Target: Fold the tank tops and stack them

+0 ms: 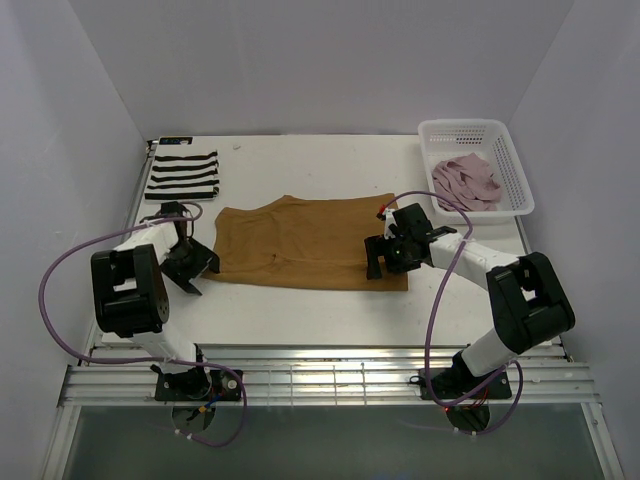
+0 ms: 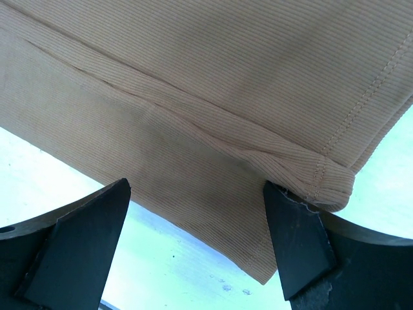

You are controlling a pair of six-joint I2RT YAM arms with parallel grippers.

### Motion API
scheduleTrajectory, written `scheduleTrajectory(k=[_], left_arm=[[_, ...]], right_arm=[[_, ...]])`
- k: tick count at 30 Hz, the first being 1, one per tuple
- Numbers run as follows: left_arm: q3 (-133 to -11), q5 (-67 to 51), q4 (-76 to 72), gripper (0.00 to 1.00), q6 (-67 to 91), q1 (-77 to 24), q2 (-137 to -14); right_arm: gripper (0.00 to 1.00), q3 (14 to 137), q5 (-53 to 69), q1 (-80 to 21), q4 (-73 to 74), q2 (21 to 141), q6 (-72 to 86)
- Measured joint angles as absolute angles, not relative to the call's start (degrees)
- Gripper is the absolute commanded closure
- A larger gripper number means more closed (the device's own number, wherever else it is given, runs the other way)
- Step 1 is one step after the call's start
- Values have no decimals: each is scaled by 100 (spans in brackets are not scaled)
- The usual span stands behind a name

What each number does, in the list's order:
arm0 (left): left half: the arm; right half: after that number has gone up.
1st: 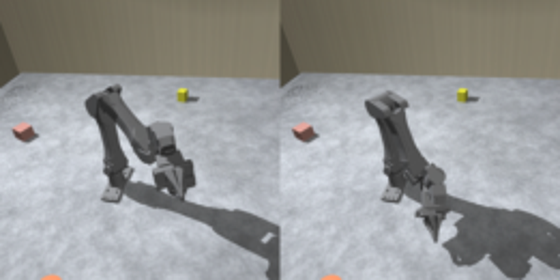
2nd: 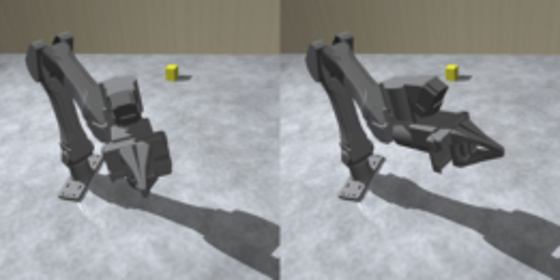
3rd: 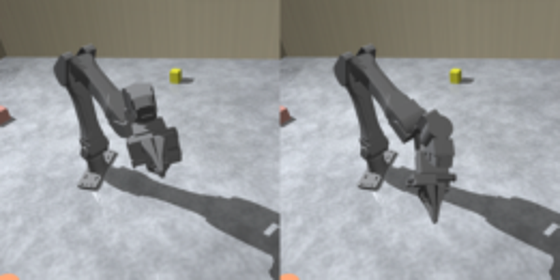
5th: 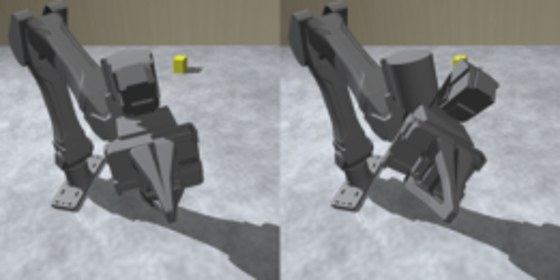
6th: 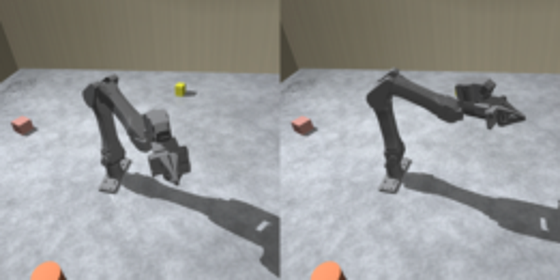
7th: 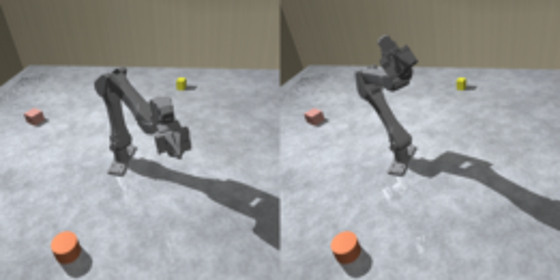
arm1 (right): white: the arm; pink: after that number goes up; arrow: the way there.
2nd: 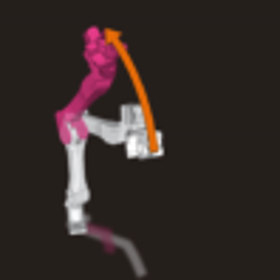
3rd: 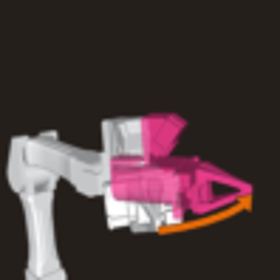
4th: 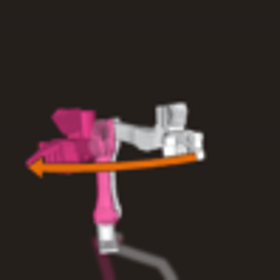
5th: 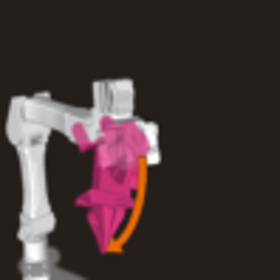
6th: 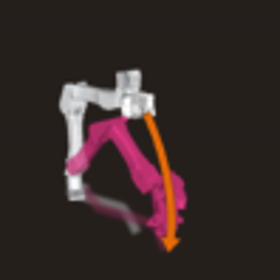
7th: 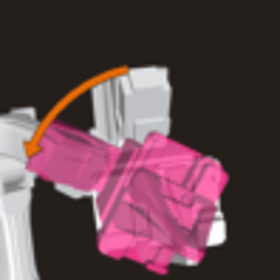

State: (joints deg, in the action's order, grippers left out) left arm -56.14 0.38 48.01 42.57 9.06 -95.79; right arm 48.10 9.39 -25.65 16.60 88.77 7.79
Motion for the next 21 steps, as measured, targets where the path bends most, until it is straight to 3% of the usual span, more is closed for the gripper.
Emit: scheduleTrajectory(k=[2,3,13,21], left_arm=[[-5551,67,4899,18,4257,923,-9489],[-5551,82,4954,3,4250,930,-9461],[-6165,80,5365,2,4198,958,-8764],[-6779,-707,4816,2,4215,720,-8617]], right_arm=[[10,4810,943,-2565,1691,8840,757],[10,4810,943,-2565,1710,8801,746],[10,4956,958,-2593,1852,8204,696],[10,5048,1035,-2770,1820,7870,720]])
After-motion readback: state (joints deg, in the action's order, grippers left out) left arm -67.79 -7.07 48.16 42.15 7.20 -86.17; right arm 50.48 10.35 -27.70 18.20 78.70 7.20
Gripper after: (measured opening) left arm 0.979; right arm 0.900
